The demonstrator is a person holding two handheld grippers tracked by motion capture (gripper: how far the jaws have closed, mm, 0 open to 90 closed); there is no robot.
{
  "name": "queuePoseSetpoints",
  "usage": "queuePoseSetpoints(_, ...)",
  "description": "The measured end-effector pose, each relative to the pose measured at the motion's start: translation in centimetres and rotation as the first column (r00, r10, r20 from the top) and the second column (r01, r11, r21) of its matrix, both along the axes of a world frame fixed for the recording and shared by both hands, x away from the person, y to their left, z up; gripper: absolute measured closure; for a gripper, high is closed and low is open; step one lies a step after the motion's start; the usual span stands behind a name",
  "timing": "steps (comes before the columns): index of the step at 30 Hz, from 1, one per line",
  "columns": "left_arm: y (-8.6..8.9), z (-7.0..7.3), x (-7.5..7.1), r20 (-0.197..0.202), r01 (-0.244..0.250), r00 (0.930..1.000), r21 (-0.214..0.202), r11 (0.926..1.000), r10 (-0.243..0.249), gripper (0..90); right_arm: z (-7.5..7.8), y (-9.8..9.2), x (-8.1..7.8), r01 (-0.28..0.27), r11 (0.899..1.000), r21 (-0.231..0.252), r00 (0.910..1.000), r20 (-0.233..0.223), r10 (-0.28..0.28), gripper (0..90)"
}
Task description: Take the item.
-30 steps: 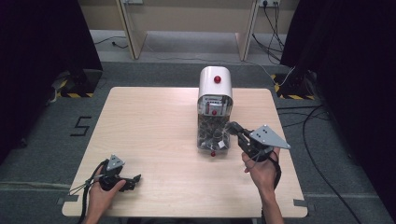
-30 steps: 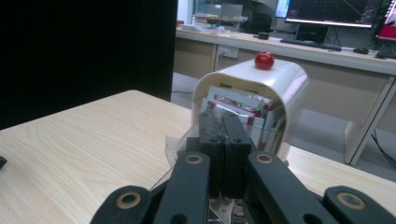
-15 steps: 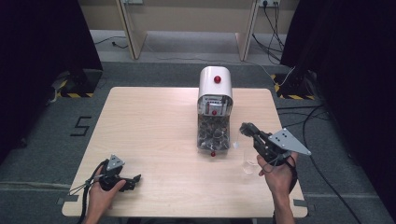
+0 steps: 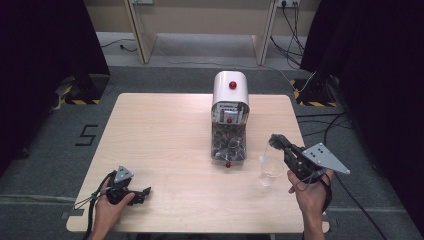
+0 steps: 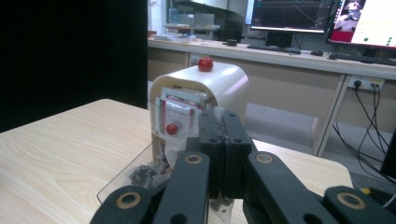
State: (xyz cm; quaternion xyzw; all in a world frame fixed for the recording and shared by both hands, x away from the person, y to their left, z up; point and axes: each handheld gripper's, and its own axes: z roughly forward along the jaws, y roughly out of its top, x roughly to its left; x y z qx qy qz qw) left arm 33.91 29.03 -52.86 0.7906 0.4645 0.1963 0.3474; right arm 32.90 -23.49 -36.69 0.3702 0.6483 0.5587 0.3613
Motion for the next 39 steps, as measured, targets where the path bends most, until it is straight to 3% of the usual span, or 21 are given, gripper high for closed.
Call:
queuePoseSetpoints(17, 0.0, 0.0, 0.0, 0.001, -0.001, 1.0, -0.001, 1.0, 0.001, 0.0, -0.3, -1.8, -1.5, 0.035, 0.999, -0.002, 0.9994, -0.005, -0.035, 89.6)
queuePoseSetpoints(39, 0.0, 0.0, 0.0, 0.001, -0.001, 1.0, -0.001, 1.0, 0.001, 0.0, -4.4, -2.1, 0.1, 0.039, 0.998, -0.055, 0.9884, -0.144, -0.047, 89.0)
